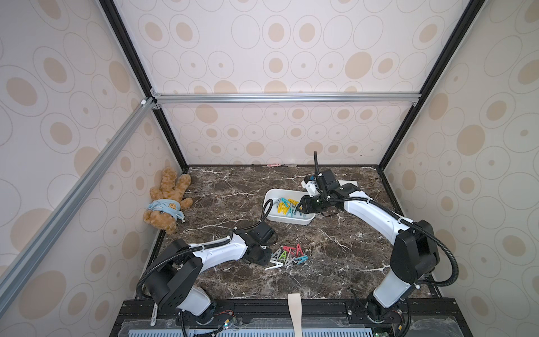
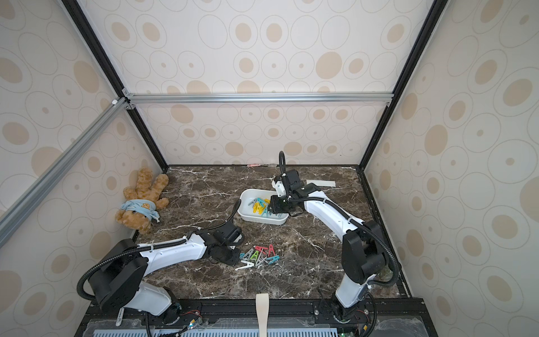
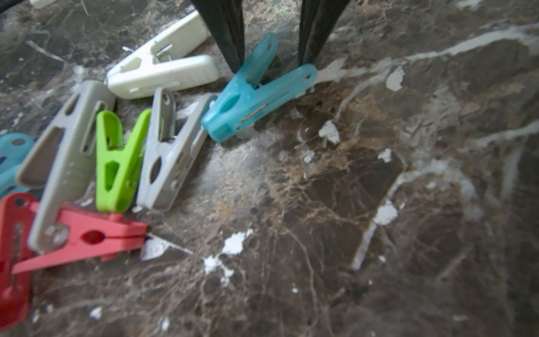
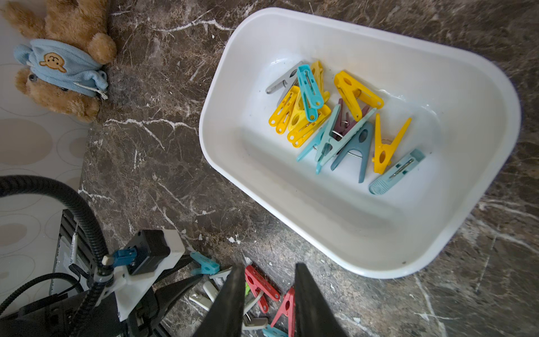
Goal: Put the clothespins into the storage box
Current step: Pick up the clothespin from the center of the board.
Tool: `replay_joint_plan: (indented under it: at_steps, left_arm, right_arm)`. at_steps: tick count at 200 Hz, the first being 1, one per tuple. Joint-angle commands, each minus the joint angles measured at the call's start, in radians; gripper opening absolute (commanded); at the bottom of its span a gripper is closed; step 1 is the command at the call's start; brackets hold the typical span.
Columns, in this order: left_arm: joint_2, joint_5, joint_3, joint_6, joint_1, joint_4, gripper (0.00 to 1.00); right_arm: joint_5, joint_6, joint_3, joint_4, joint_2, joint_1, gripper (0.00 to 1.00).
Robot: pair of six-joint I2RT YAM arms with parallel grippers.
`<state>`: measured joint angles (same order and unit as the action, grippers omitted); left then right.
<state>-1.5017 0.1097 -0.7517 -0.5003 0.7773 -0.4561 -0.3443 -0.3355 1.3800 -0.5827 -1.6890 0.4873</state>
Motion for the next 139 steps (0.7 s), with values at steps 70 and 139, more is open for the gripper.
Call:
replay_joint_plan:
  at_steps: [70, 139]
  left_arm:
    - [-0.059, -0.014, -0.038, 0.017, 0.013, 0.002, 0.16]
    - [-0.026, -0.037, -0.052, -0.006, 0.01, -0.012, 0.04]
  right_arm:
    - [-0.001, 0.006, 0.008, 0.0, -0.006, 0.005, 0.27]
    - [-0.007, 0.003, -0.003, -0.002, 0.015, 0.005, 0.25]
